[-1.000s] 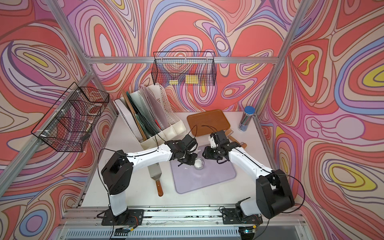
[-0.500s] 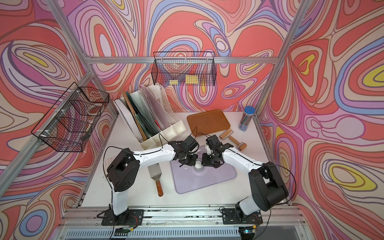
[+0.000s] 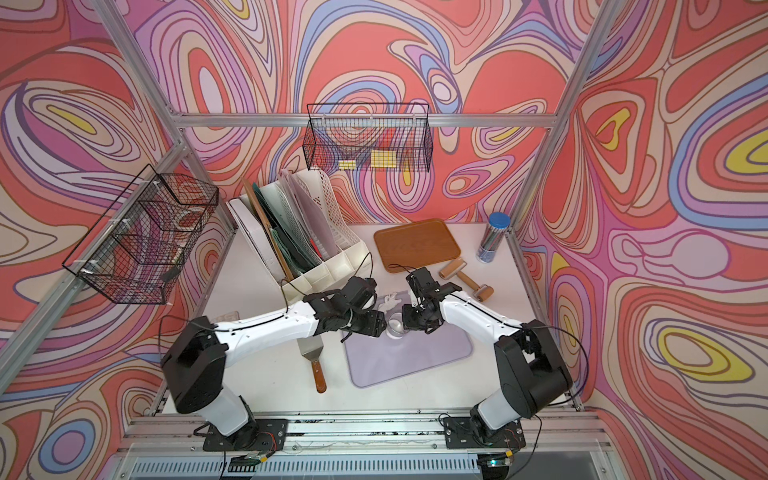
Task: Roll out the dumpling wrappers from the dough
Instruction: Pick up the dumpling mold from the work surface, then place the dumpling mold at the center of the board.
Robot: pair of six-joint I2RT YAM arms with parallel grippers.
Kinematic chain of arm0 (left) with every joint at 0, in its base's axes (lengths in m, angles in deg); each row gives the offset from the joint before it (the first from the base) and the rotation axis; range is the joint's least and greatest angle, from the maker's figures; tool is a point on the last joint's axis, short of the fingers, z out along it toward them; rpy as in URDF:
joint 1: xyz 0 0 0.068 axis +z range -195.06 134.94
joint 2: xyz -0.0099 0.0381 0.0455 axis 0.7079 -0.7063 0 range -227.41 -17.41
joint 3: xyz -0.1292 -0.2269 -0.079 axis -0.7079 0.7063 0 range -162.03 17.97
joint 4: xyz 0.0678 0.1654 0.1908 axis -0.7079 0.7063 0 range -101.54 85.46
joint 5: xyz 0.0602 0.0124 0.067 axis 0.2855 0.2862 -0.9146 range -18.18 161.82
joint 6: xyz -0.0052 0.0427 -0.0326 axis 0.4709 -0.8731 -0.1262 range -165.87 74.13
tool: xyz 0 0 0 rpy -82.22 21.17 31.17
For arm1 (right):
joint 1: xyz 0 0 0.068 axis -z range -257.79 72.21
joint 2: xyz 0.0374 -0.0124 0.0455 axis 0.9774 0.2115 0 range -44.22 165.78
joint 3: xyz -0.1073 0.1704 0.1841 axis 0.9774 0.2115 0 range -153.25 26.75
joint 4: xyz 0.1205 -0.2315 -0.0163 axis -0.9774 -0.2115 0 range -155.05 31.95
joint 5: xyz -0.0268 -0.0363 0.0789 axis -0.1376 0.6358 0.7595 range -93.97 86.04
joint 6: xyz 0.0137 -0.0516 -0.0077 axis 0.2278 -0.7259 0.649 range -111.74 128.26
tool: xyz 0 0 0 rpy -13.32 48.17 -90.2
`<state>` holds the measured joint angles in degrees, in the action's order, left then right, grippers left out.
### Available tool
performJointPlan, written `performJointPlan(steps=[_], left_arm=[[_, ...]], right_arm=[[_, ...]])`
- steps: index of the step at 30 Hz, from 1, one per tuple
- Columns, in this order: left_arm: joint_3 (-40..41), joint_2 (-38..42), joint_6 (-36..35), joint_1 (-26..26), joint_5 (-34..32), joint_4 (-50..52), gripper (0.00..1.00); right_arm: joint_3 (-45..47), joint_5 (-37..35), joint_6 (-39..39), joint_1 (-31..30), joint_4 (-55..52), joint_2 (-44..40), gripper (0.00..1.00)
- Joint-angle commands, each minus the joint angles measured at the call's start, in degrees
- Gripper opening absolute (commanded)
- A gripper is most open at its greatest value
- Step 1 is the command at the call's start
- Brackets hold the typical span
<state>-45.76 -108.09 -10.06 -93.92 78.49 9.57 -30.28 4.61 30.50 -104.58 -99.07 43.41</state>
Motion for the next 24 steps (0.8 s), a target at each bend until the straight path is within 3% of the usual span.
performJointPlan(steps=[1, 6, 10, 16, 19, 24], left_arm=[[3.49, 3.99, -1.11, 1.56, -0.53, -5.19, 0.74], [10.17, 9.26, -0.92, 4.1, -1.58, -5.55, 0.79], [13.95, 13.38, -0.17, 7.29, -2.08, -5.26, 0.83], [16.19, 19.42, -0.35, 11.95, -5.76, -0.66, 0.88], [17.28, 21.63, -0.1, 14.73, -7.16, 1.35, 0.89], [19.54, 24.05, 1.98, 18.39, -7.36, 3.76, 0.89]], right_arm=[[-2.71, -1.85, -2.26, -0.31, -4.32, -0.14, 0.0], [-3.97, 1.81, -1.97, -0.31, -3.68, -3.66, 0.0], [-6.7, -5.09, -2.6, 1.3, -8.95, -4.5, 0.0], [-6.22, -16.27, 0.04, 16.46, -12.37, -7.2, 0.0], [-4.41, -18.01, 2.53, 25.36, -9.55, -7.27, 0.0], [-1.35, -18.34, 4.43, 32.99, -3.19, -3.5, 0.02]])
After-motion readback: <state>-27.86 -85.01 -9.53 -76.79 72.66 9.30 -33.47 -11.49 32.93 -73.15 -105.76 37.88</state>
